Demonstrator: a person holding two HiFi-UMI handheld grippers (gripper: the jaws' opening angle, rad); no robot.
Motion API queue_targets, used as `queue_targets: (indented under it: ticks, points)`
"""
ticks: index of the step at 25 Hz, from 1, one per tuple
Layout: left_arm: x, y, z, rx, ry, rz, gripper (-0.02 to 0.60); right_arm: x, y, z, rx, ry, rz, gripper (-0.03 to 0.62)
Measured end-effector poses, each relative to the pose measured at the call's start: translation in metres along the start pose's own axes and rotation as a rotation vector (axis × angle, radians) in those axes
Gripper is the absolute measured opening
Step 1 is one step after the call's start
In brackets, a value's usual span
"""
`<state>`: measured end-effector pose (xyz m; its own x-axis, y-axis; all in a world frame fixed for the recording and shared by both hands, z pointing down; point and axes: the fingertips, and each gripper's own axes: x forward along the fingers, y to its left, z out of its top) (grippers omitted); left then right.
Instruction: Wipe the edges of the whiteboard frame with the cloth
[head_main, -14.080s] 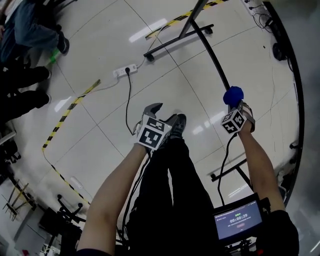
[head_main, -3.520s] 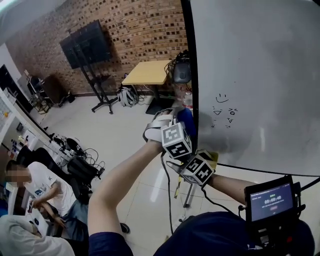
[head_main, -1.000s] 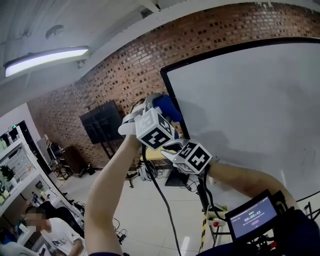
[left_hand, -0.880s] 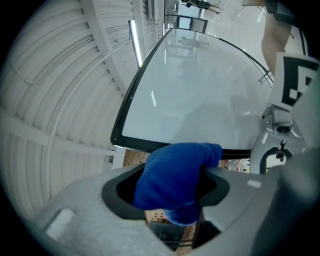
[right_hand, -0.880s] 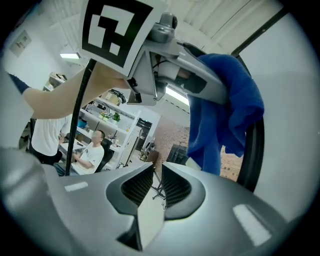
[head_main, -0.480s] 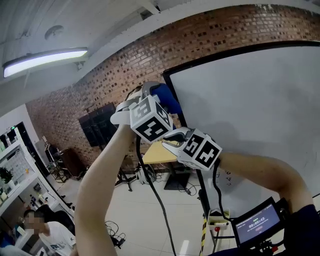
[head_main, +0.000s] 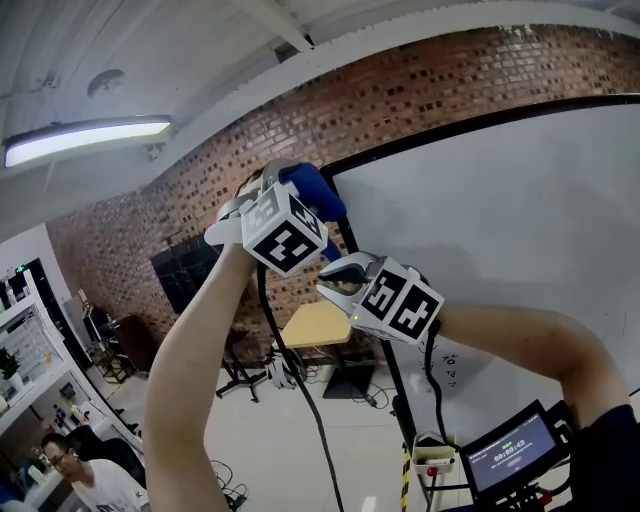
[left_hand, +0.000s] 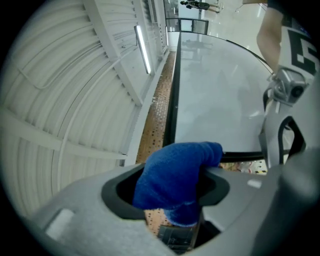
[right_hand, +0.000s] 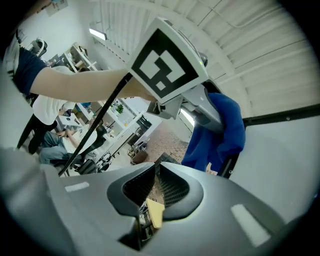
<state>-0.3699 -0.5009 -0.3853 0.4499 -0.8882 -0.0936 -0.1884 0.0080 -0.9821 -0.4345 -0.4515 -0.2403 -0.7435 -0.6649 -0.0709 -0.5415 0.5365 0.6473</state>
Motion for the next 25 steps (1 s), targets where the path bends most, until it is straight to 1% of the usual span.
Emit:
queue_targets:
  ticks: [4, 6, 7, 10, 14, 16, 18, 19, 22, 25]
  points:
    - [0.002, 0.027, 0.001, -0.027, -0.005, 0.065, 0.249, -0.006, 0.003, 0.008, -0.009, -0.01, -0.004, 0.035]
    - [0.003, 0.043, 0.005, -0.044, -0.02, 0.098, 0.249, -0.008, 0.001, 0.015, -0.014, -0.022, -0.009, 0.035]
    - [0.004, 0.048, 0.009, -0.051, -0.035, 0.103, 0.247, -0.01, 0.0, 0.017, -0.012, -0.023, -0.012, 0.035]
    - [0.007, 0.056, 0.027, -0.064, -0.086, 0.072, 0.244, -0.013, -0.005, 0.017, 0.009, -0.023, -0.026, 0.034]
    - [0.008, 0.065, 0.038, -0.021, -0.11, 0.038, 0.244, -0.015, -0.009, -0.006, 0.045, 0.008, -0.045, 0.034]
    - [0.008, 0.066, 0.053, -0.035, -0.152, 0.024, 0.245, -0.021, -0.008, -0.015, 0.063, 0.017, -0.045, 0.034]
    - [0.009, 0.062, 0.074, -0.048, -0.203, 0.0, 0.244, -0.027, -0.007, -0.022, 0.076, 0.029, -0.052, 0.034]
    - [0.011, 0.058, 0.084, -0.038, -0.221, -0.014, 0.244, -0.03, -0.008, -0.025, 0.081, 0.036, -0.055, 0.034]
    - [0.017, 0.049, 0.11, 0.007, -0.25, -0.038, 0.241, -0.038, -0.01, -0.038, 0.101, 0.052, -0.061, 0.034]
    - [0.018, 0.044, 0.123, 0.01, -0.282, -0.049, 0.24, -0.04, -0.01, -0.054, 0.12, 0.066, -0.078, 0.034]
